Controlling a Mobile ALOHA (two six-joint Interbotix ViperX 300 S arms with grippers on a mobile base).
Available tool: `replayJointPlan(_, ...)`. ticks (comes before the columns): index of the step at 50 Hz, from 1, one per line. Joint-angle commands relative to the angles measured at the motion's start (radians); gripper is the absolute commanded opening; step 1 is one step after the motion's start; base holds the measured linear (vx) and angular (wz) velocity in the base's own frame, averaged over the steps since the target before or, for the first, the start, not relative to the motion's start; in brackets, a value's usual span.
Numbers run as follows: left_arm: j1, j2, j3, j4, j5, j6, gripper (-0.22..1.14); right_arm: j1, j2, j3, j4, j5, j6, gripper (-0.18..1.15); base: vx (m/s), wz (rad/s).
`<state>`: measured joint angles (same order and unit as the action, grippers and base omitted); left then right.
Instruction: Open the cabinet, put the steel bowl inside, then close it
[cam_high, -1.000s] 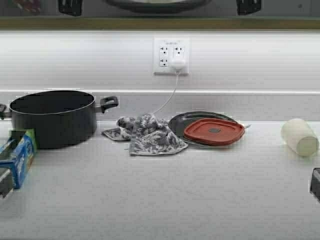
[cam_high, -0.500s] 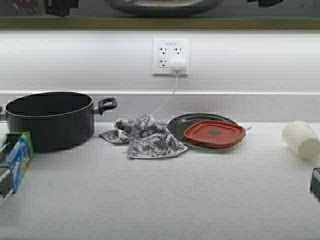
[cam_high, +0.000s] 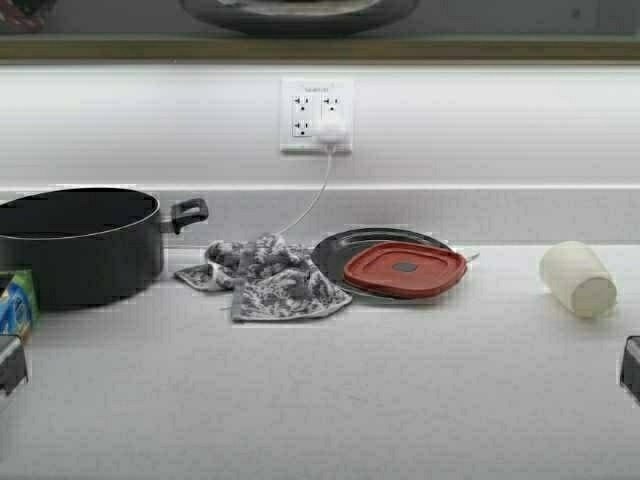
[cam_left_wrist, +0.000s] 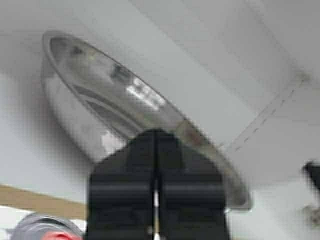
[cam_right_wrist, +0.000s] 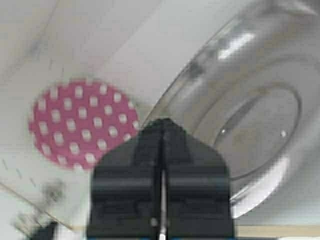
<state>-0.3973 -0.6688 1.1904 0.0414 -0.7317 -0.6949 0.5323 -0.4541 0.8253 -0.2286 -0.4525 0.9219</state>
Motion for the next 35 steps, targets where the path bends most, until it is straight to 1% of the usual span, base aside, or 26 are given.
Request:
replayJointPlan(1,0.003,-0.146,-0.035,-0.026,0.268,0.12,0.06,0.038,-0.067,-0.009,0.057,0.063,-0.199,0.12,-0.01,-0.02)
replayJointPlan(7,0.003,-0.245,-0.098,-0.025,0.495,0.25,0.04,0.038,-0.109,-0.012,0.107,0.147,-0.374,0.08,0.0,0.0)
replayJointPlan(12,0.003,-0.298,-0.121,-0.038,0.595,0.322,0.04,0.038,-0.126,0.0,0.147,0.179,-0.443,0.08,0.0,0.0)
replayJointPlan(24,0.003,-0.291,-0.126,-0.043,0.643,0.325,0.04,0.037,-0.137,0.02,0.153,0.249,-0.466,0.08,-0.02,0.03)
replayJointPlan(35,0.003,-0.192,-0.147,-0.043,0.657,0.33,0.04,0.037,-0.137,0.014,0.138,0.354,-0.472,0.08,-0.05,0.02)
